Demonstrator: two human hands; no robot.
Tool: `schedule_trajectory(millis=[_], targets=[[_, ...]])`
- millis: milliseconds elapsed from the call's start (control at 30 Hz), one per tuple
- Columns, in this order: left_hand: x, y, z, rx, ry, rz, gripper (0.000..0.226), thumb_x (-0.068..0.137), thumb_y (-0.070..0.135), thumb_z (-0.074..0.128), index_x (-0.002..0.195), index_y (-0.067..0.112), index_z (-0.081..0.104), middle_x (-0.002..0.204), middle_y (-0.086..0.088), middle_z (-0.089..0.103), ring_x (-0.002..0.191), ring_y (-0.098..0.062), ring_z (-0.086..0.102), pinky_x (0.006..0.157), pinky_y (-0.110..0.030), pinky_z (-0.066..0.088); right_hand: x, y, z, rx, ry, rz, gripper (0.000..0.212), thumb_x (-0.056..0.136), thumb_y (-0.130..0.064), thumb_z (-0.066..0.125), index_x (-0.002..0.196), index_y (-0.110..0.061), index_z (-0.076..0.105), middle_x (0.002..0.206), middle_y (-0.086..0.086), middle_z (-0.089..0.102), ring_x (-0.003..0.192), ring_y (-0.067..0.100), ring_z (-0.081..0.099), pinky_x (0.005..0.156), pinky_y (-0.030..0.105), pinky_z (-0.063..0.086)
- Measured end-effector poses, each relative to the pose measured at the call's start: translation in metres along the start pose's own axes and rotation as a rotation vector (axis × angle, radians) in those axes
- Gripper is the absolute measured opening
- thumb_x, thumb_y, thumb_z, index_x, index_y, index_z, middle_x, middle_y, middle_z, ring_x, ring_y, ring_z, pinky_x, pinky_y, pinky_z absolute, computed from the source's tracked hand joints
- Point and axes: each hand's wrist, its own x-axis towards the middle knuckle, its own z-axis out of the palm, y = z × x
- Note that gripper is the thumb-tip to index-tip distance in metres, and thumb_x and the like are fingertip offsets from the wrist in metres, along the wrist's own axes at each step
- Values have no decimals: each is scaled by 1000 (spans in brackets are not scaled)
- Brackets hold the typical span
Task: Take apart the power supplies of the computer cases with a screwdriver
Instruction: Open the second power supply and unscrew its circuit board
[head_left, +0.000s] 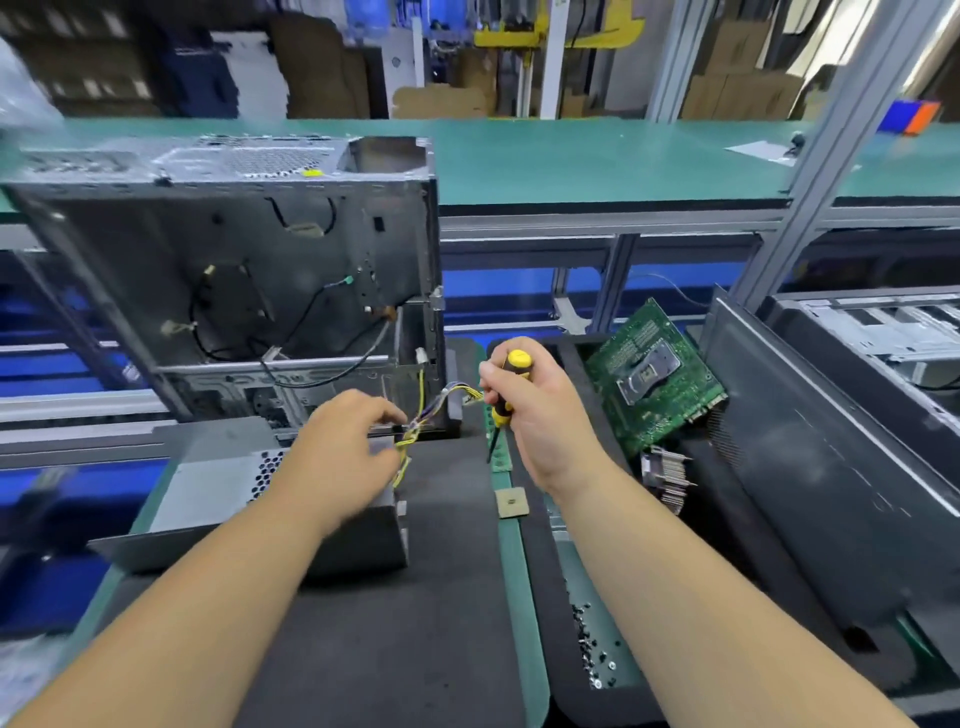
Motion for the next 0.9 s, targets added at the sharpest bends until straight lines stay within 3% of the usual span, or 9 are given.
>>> schedule_trajectory(millis=[100, 200, 367, 533, 633, 733, 900], targets=[[0, -31, -18, 105, -132, -170, 50, 80, 19, 67, 129, 26, 60, 132, -1, 55, 127, -24, 47, 107, -40, 39, 1, 2, 27, -4, -1, 18, 13, 74, -42, 67, 75, -33, 58, 76, -7, 54, 73, 14, 50, 76, 33, 39], [0, -50, -32, 124, -260, -257, 53, 85, 23, 61, 136, 31, 55, 143, 1, 51, 131, -23, 47, 108, -35, 39, 2, 2, 50, -32, 6, 42, 12, 78, -34, 66, 78, -26, 57, 76, -2, 53, 73, 15, 49, 75, 35, 38], [1, -64, -43, 35, -366, -297, 33, 81, 32, 62, 113, 37, 64, 119, 7, 65, 112, -21, 58, 102, -38, 45, 3, 5, 83, -185, -42, 129, 9, 85, -27, 67, 81, -24, 59, 78, -7, 56, 76, 13, 51, 79, 31, 42], [11, -67, -43, -76, -409, -285, 30, 60, 47, 65, 89, 38, 67, 96, 13, 66, 97, -17, 61, 93, -37, 49, 3, 21, 102, -351, -7, 243, 12, 91, -20, 68, 84, -24, 60, 74, -13, 57, 66, 6, 49, 67, 25, 40], [18, -64, -33, 8, -388, -263, 26, 69, 51, 71, 87, 35, 62, 88, 14, 63, 97, -19, 59, 91, -35, 44, 4, 27, 106, -423, 21, 283, 11, 89, -19, 69, 85, -27, 62, 75, -18, 60, 70, 5, 54, 71, 28, 43], [24, -63, -24, 99, -365, -287, 37, 72, 62, 70, 89, 32, 57, 88, 15, 60, 97, -18, 53, 93, -38, 35, 6, 30, 108, -421, 25, 287, 15, 88, -19, 67, 82, -31, 62, 82, -9, 63, 77, 13, 56, 74, 32, 45], [29, -63, -20, 161, -422, -310, 38, 73, 64, 68, 90, 31, 56, 89, 12, 64, 98, -17, 57, 93, -39, 35, 9, 34, 105, -391, 32, 285, 16, 88, -18, 67, 82, -32, 63, 79, -13, 62, 74, 11, 55, 70, 29, 43]])
